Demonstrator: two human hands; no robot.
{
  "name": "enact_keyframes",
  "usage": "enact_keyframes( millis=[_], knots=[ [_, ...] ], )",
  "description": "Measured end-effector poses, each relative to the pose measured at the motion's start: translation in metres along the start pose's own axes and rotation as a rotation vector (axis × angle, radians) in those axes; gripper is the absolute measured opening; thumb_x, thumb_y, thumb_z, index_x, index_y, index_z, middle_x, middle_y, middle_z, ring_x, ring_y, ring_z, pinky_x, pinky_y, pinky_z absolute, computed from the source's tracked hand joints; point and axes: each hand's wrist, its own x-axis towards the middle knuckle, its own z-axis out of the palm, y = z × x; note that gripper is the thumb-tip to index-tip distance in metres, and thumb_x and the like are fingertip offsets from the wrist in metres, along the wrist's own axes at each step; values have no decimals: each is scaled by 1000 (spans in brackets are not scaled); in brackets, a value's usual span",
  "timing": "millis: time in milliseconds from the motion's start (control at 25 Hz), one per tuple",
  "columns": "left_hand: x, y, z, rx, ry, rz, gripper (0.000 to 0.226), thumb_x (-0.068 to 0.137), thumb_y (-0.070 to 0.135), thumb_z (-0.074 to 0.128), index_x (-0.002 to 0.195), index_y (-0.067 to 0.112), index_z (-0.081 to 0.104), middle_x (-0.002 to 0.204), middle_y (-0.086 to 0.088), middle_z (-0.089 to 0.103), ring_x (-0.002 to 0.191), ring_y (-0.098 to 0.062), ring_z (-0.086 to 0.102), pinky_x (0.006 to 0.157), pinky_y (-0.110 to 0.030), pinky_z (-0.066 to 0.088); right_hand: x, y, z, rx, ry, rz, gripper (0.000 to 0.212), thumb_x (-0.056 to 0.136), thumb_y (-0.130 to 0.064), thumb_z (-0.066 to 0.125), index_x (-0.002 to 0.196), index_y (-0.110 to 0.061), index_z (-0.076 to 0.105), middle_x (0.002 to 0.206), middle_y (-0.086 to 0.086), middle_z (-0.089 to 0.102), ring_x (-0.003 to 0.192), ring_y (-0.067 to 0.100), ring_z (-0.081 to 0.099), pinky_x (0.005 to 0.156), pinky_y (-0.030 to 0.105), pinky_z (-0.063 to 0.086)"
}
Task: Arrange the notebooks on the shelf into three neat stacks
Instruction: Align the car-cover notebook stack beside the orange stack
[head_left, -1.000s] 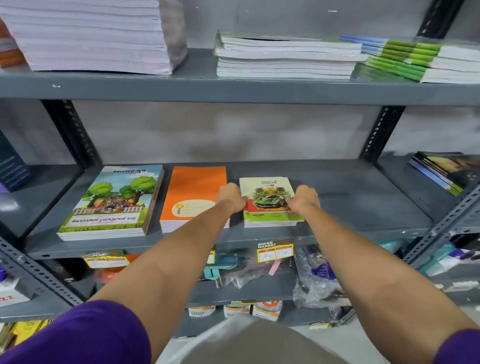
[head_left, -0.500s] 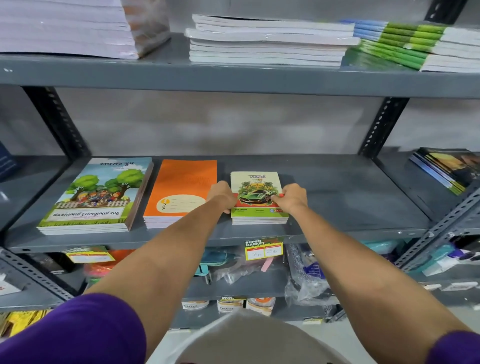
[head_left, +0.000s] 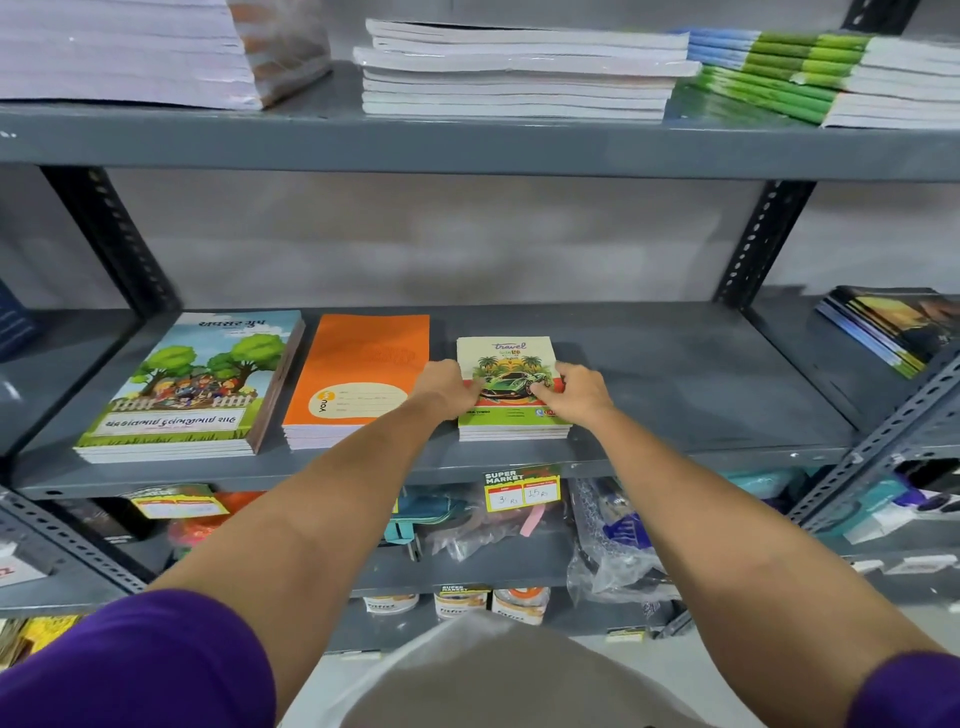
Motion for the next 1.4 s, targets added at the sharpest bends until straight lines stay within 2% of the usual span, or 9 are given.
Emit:
enact_keyframes(
  millis=[80,160,200,320,440,840,1200,1280,1400],
  knots=[
    [-3,-6,-7,13,-87,117,67,74,65,63,109,9,59,86,-1,63,81,-17,59,61,-27,49,-4,8,-6,47,-81,-50,57,85,-33,65,139,-20,49,125,5,63,115,26,57,101,38,46],
    [-7,-12,-12,78,-157,186,93,61,68,72,128,8,50,111,-7,64,99,-24,60,80,-33,53,-6,16,-10,120,-183,-65,63,82,-24,67,141,-28,46,129,4,61,112,22,60,102,38,47],
    [-8,-13,-12,110,-178,210,97,59,65,76,133,9,47,117,-8,62,103,-24,59,84,-33,52,-6,20,-11,154,-235,-67,66,79,-22,69,141,-29,45,130,4,60,111,21,61,101,39,48],
    [-9,-14,-9,129,-191,244,93,59,52,84,134,12,45,120,-6,61,102,-22,58,85,-31,50,-6,26,-16,159,-313,-74,78,73,-20,74,143,-30,42,126,2,61,107,18,63,99,39,50],
    [-9,-13,-9,153,-157,269,91,60,49,84,133,11,47,118,-6,62,100,-21,58,82,-29,49,-5,27,-18,68,-346,-111,85,70,-22,77,144,-33,38,122,-1,61,109,17,61,100,35,48],
    [-11,-10,-7,154,-112,266,88,62,48,84,133,10,48,116,-5,64,97,-20,59,80,-28,49,-5,29,-16,65,-310,-125,78,75,-24,76,144,-33,39,126,-3,60,108,16,60,101,38,47],
    [-14,-10,-7,127,-111,243,79,61,45,85,126,11,53,105,-2,65,87,-16,57,73,-26,48,-5,26,-19,10,-323,-130,78,78,-24,74,145,-34,36,129,0,59,110,17,57,104,38,44],
    [-14,-9,-7,129,-111,232,78,61,46,85,124,13,53,105,-1,65,86,-17,58,72,-26,47,-7,26,-19,-20,-328,-141,82,76,-23,76,146,-33,34,130,1,59,112,18,58,103,37,44],
    [-17,-8,-4,162,-130,210,86,56,45,88,125,14,46,108,-4,64,87,-20,58,72,-29,49,-13,27,-17,-83,-335,-174,99,68,-26,85,149,-33,27,131,2,57,115,23,56,103,39,43]
  ],
)
